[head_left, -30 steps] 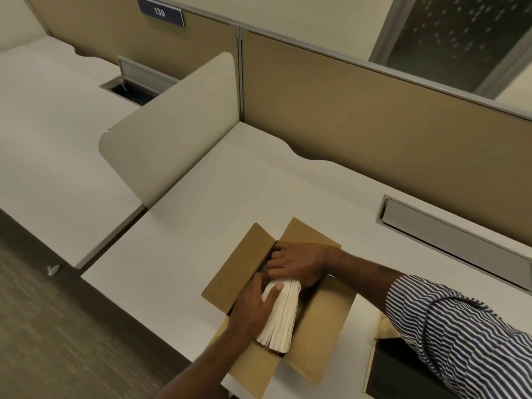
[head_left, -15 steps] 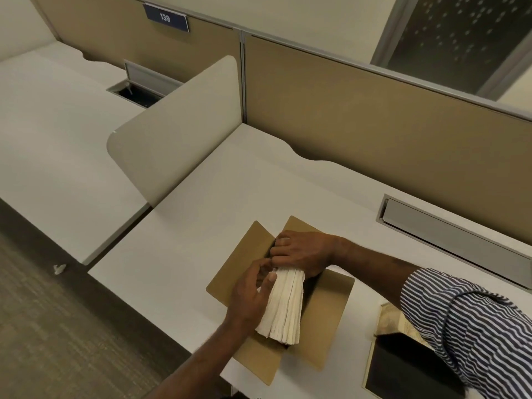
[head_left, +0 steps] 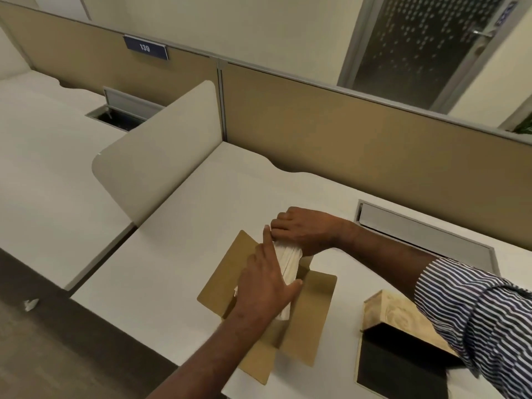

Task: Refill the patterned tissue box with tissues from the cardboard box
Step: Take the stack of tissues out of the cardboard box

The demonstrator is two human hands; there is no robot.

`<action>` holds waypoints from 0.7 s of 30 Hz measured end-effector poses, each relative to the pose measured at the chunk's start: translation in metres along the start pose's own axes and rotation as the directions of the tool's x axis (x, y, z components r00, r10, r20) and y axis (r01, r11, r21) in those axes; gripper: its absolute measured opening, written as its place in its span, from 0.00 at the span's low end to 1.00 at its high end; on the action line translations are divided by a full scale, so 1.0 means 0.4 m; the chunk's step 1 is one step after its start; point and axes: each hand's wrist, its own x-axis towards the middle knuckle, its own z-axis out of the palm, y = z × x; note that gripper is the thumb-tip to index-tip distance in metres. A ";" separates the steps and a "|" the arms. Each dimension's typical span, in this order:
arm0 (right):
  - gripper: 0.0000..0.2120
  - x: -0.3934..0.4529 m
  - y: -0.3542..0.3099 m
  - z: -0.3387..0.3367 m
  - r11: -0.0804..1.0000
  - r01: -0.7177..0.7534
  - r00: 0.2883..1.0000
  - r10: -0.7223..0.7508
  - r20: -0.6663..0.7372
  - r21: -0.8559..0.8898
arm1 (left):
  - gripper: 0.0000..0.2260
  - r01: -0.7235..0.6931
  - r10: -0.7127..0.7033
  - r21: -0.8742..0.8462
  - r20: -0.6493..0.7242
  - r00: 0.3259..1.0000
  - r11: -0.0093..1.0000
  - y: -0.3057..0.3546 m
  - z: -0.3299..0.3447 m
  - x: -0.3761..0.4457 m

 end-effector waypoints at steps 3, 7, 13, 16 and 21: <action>0.38 -0.039 0.007 -0.029 0.996 -0.085 0.996 0.085 -0.001 -0.042 | 0.56 -0.069 0.069 0.060 0.003 0.998 0.996 0.009 -0.006 0.005; 0.33 -0.115 0.010 -0.070 0.967 -0.242 0.970 0.241 -0.016 -0.076 | 0.55 -0.201 0.203 0.085 -0.009 0.979 0.976 0.007 -0.025 0.023; 0.38 -0.257 -0.036 -0.106 0.846 -0.525 0.851 0.522 -0.052 -0.093 | 0.55 -0.419 0.425 0.089 -0.074 0.902 0.904 0.059 -0.049 0.088; 0.35 -0.339 -0.072 -0.118 0.777 -0.615 0.788 0.613 -0.065 -0.133 | 0.58 -0.532 0.536 0.081 -0.043 0.843 0.843 0.108 -0.043 0.112; 0.35 -0.484 -0.151 -0.101 0.643 -0.735 0.667 0.742 -0.058 -0.215 | 0.61 -0.702 0.703 0.065 0.017 0.711 0.709 0.207 0.003 0.117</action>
